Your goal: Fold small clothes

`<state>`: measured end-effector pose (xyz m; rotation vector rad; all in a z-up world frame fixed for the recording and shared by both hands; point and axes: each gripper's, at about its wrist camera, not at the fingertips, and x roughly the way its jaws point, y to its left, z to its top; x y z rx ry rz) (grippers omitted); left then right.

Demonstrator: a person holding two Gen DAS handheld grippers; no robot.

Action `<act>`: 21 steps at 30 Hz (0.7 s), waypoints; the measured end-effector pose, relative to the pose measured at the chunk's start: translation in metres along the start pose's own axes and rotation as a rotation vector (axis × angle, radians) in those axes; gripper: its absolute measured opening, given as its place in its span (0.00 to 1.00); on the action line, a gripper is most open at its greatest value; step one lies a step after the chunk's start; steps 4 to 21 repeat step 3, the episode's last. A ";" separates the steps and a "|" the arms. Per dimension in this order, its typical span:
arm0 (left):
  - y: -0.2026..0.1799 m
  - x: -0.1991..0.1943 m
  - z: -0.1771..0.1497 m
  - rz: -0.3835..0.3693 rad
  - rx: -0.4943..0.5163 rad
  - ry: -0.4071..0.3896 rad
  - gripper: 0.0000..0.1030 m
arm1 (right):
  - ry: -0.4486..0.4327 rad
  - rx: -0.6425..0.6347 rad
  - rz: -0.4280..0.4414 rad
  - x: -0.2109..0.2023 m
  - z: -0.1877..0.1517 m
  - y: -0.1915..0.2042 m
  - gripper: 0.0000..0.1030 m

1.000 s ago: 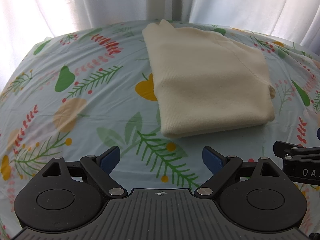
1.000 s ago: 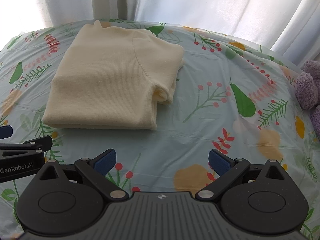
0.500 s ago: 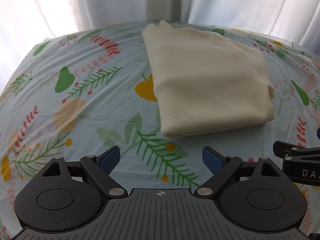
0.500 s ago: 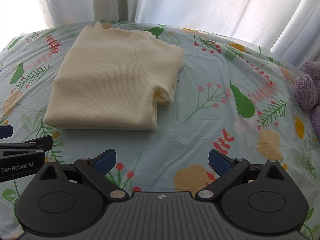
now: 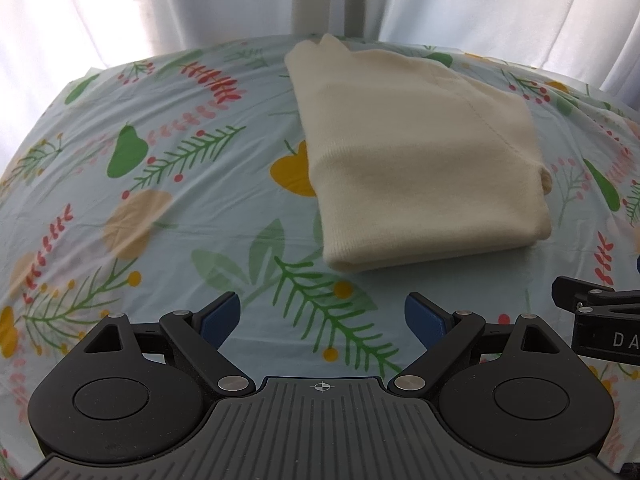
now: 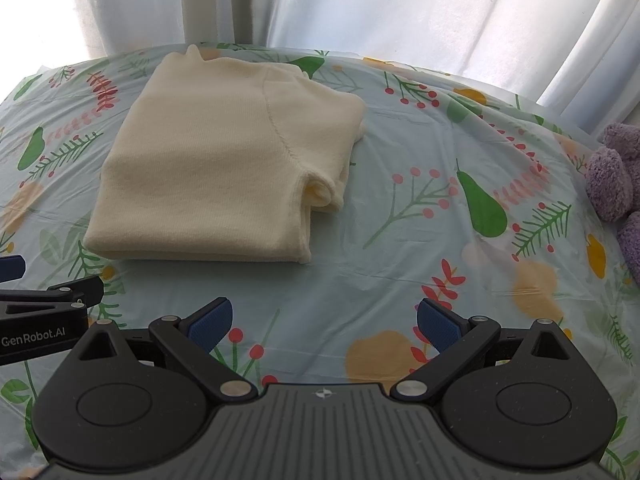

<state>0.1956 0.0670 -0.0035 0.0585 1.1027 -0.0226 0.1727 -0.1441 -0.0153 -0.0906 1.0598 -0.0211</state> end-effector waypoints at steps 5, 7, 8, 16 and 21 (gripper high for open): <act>-0.001 0.000 0.000 -0.003 0.006 0.004 0.91 | -0.002 -0.002 -0.001 0.000 0.000 0.000 0.96; -0.001 0.000 0.000 -0.003 0.006 0.004 0.91 | -0.002 -0.002 -0.001 0.000 0.000 0.000 0.96; -0.001 0.000 0.000 -0.003 0.006 0.004 0.91 | -0.002 -0.002 -0.001 0.000 0.000 0.000 0.96; -0.001 0.000 0.000 -0.003 0.006 0.004 0.91 | -0.002 -0.002 -0.001 0.000 0.000 0.000 0.96; -0.001 0.000 0.000 -0.003 0.006 0.004 0.91 | -0.002 -0.002 -0.001 0.000 0.000 0.000 0.96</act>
